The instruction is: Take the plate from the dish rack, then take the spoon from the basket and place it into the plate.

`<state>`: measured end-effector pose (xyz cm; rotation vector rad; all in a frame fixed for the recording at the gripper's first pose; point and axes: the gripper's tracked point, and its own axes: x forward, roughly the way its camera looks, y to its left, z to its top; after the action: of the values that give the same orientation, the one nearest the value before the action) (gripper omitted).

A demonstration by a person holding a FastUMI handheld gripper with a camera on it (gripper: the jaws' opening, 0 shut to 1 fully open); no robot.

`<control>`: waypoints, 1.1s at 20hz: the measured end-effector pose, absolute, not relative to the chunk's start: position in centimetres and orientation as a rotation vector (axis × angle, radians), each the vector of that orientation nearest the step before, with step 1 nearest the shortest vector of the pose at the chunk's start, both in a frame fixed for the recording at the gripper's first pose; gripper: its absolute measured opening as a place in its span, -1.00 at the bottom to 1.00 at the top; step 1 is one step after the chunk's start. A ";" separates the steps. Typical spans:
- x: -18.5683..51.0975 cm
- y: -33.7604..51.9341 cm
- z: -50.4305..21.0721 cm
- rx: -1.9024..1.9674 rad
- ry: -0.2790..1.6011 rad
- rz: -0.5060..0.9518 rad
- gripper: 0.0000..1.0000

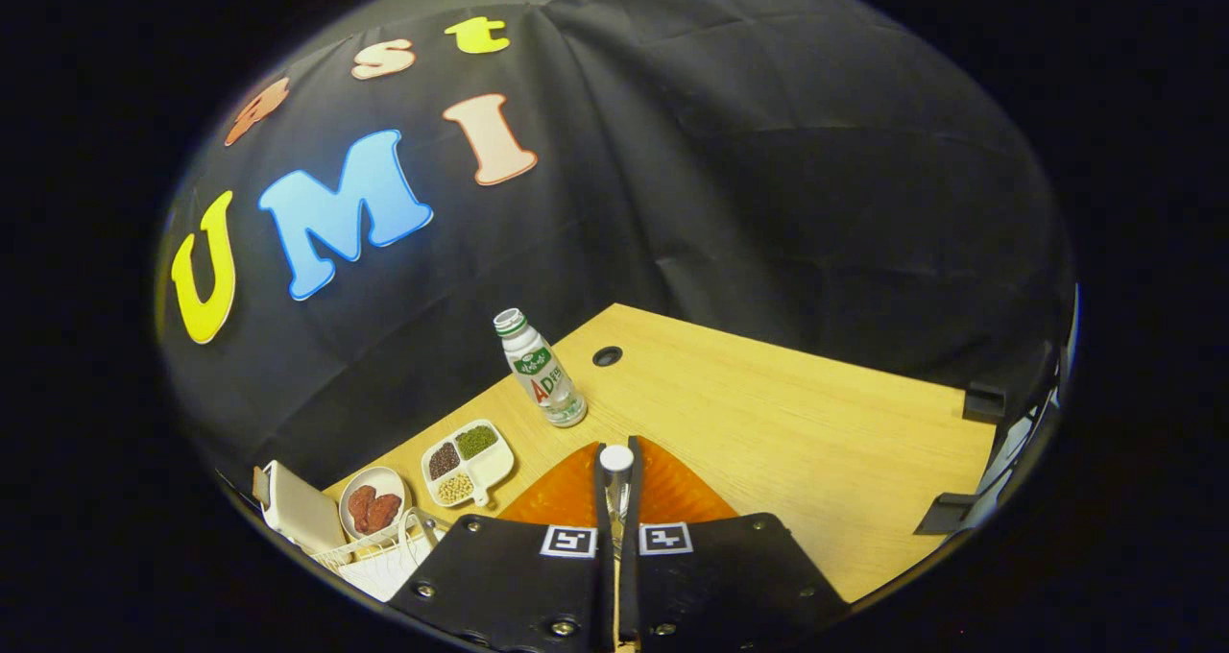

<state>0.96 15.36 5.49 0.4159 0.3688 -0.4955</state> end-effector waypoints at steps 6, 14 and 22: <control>-0.1 16.5 11.7 0.275 0.287 -0.474 -0.96; -4.7 22.2 16.9 0.182 0.231 -0.358 -0.96; -10.7 32.4 16.3 0.093 0.274 -0.116 -0.96</control>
<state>-10.70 32.39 16.31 0.0927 0.2738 -0.1164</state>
